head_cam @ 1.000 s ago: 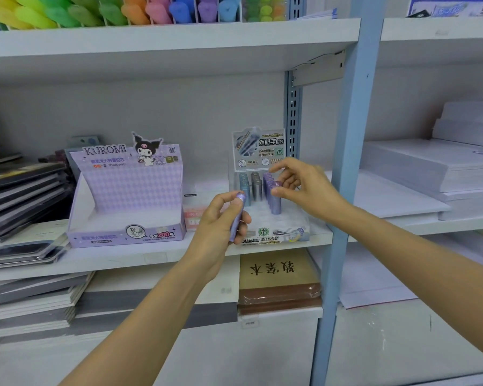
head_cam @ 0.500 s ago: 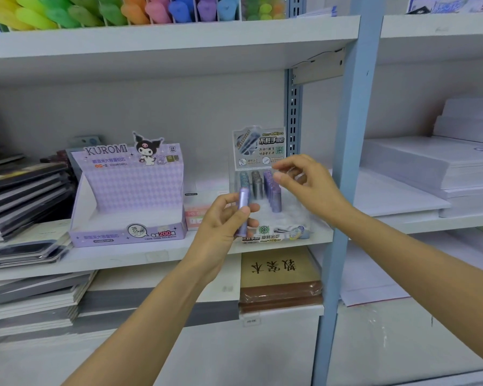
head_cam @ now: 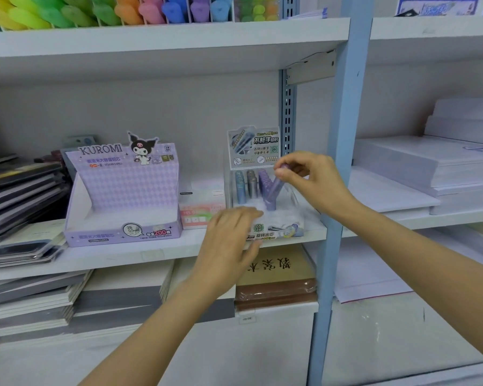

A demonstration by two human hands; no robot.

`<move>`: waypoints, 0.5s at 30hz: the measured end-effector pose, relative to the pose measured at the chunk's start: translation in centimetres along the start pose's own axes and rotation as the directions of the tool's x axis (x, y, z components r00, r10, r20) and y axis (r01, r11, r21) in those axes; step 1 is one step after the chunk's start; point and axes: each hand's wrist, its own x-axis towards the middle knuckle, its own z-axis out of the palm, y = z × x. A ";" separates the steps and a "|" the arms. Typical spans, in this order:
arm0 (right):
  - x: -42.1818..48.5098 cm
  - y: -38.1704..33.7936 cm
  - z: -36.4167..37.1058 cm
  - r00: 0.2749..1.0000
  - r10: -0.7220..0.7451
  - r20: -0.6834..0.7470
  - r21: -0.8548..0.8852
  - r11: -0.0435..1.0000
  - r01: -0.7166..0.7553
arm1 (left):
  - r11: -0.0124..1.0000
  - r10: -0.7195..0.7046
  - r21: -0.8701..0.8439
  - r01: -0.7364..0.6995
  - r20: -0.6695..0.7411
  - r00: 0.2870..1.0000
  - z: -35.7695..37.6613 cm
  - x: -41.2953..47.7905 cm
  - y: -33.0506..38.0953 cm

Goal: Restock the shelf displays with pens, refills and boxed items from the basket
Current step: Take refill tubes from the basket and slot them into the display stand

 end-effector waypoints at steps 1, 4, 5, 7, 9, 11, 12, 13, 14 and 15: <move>-0.2 0.4 0.0 1.000 -0.007 0.030 -0.050 0.999 0.009 | 0.999 0.009 0.038 -0.012 0.058 0.998 0.3 -0.3 0.0; -1.0 0.9 0.6 0.993 -0.020 0.118 -0.081 0.996 0.029 | 0.999 0.000 0.053 -0.004 0.075 0.997 0.8 -0.5 0.1; -1.1 1.0 0.7 0.991 -0.036 0.125 -0.090 0.995 0.047 | 0.999 -0.002 0.052 -0.001 0.067 0.998 0.9 -0.5 0.1; -0.9 1.1 0.7 0.989 -0.057 0.139 -0.118 0.990 0.073 | 0.999 -0.005 0.048 0.002 0.061 0.998 0.9 -0.5 0.2; -0.5 1.1 0.3 0.980 -0.054 0.192 -0.153 0.985 0.085 | 0.999 0.000 0.047 -0.003 0.067 0.998 1.0 -0.5 0.1; -0.2 1.1 0.4 0.967 -0.034 0.254 -0.184 0.979 0.083 | 0.999 0.005 0.048 -0.008 0.067 0.998 1.1 -0.6 0.1; -0.2 1.1 0.6 0.963 -0.022 0.267 -0.190 0.979 0.075 | 0.999 0.007 0.049 -0.010 0.063 0.998 1.1 -0.6 0.0; -0.3 1.1 1.0 0.965 -0.013 0.262 -0.188 0.980 0.064 | 0.999 0.007 0.049 -0.009 0.059 0.998 1.2 -0.6 0.0; -0.4 1.1 1.3 0.971 -0.009 0.238 -0.179 0.982 0.053 | 0.999 0.004 0.047 -0.007 0.055 0.998 1.3 -0.6 0.0; -0.7 1.1 1.7 0.979 -0.015 0.203 -0.164 0.985 0.049 | 0.999 0.001 0.045 -0.004 0.051 0.999 1.3 -0.6 -0.1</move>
